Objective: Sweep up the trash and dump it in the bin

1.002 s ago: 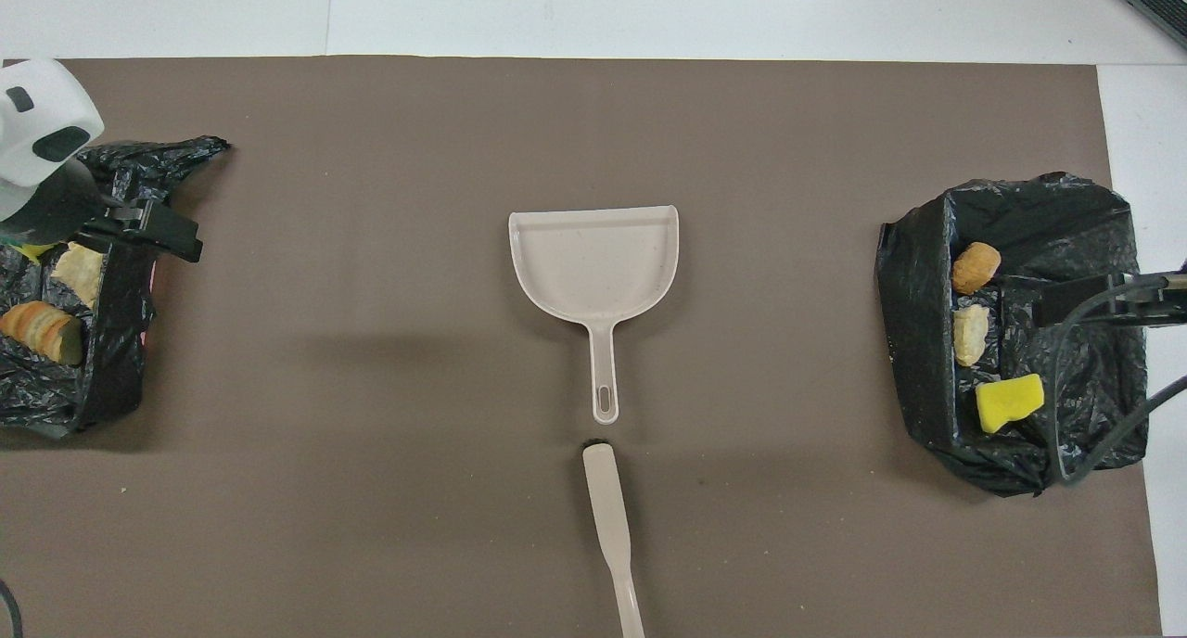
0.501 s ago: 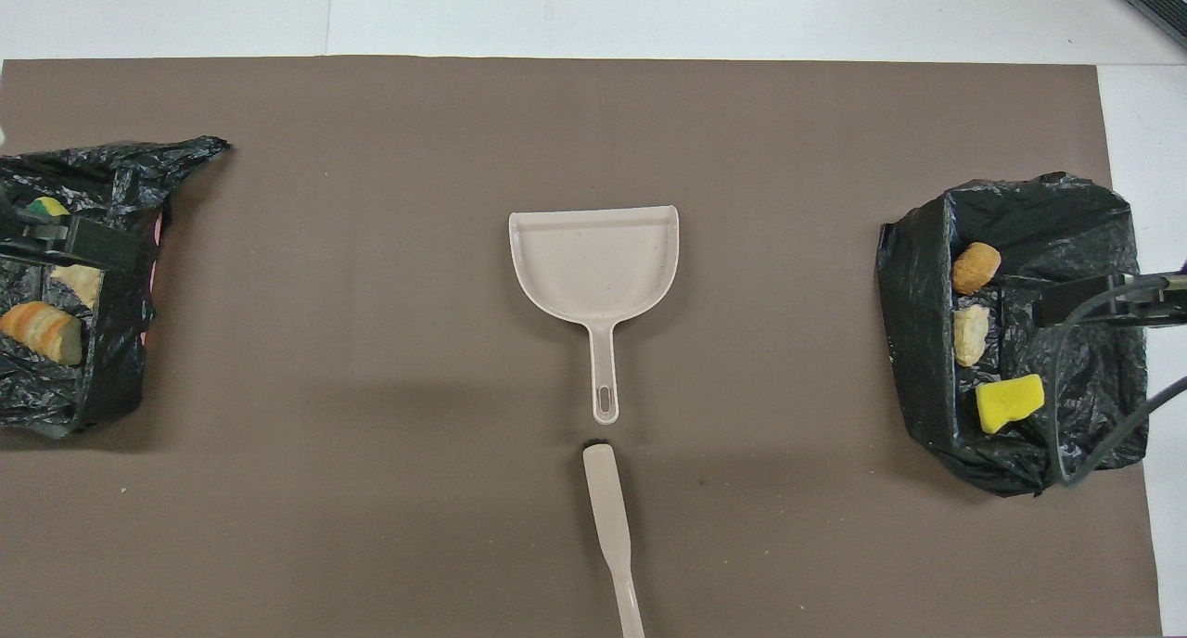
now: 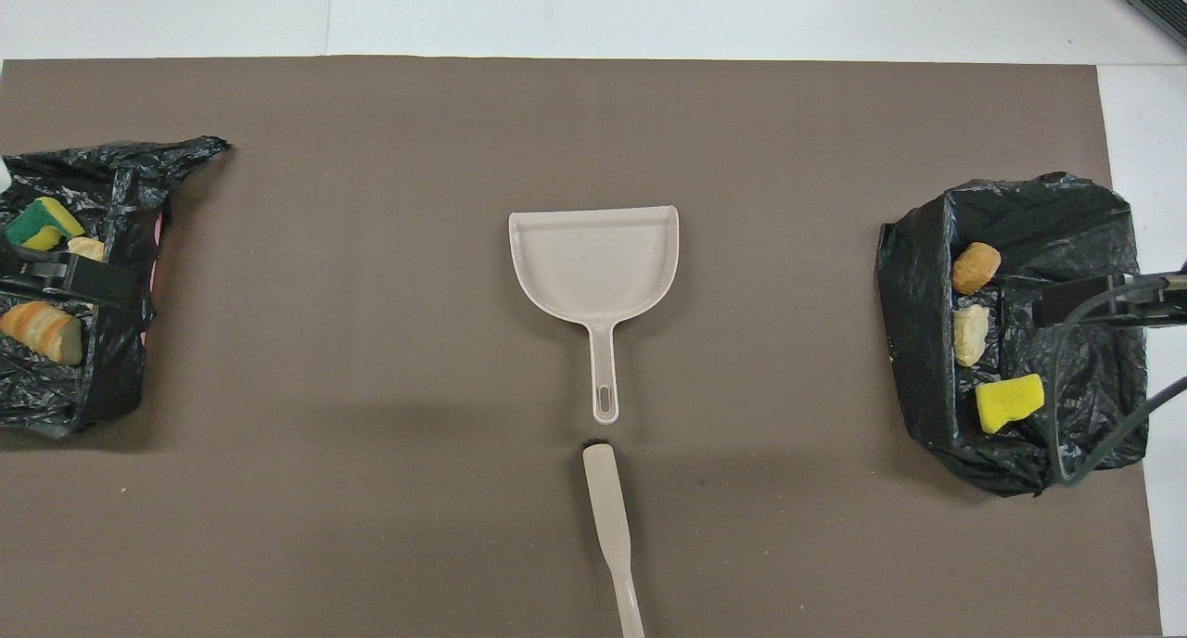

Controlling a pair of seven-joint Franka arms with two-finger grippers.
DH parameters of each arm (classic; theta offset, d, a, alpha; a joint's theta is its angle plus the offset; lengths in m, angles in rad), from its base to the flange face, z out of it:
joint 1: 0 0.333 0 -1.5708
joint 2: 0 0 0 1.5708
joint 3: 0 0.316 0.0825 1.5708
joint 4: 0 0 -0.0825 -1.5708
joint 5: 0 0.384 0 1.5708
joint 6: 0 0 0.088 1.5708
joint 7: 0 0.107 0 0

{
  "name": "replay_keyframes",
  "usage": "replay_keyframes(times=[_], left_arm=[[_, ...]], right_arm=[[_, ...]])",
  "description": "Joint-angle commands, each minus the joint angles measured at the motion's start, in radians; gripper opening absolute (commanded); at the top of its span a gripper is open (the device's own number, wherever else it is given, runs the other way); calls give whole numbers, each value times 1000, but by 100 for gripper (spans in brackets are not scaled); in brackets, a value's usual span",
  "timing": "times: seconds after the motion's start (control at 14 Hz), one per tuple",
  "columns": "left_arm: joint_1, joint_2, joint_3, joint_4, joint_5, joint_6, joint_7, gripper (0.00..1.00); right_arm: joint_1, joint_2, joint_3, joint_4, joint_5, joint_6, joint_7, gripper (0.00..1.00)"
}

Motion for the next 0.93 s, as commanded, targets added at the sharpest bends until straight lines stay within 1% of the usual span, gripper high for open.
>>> replay_keyframes(times=[0.0, 0.36, 0.5, 0.86], left_arm=[[-3, -25, 2, -30, 17, 7, 2, 100], [-2, -31, 2, -25, 6, 5, -3, 100], [-3, -33, 2, 2, 6, -16, 2, 100], [-3, -39, 2, -8, 5, -21, 3, 100]], right_arm=[[-3, -17, 2, -13, -6, -13, -12, 100], [-3, -17, 0, -13, -6, -13, -12, 100], [-3, -17, 0, -15, -6, -13, -12, 100], [-3, -19, 0, -15, -6, -13, -12, 100]])
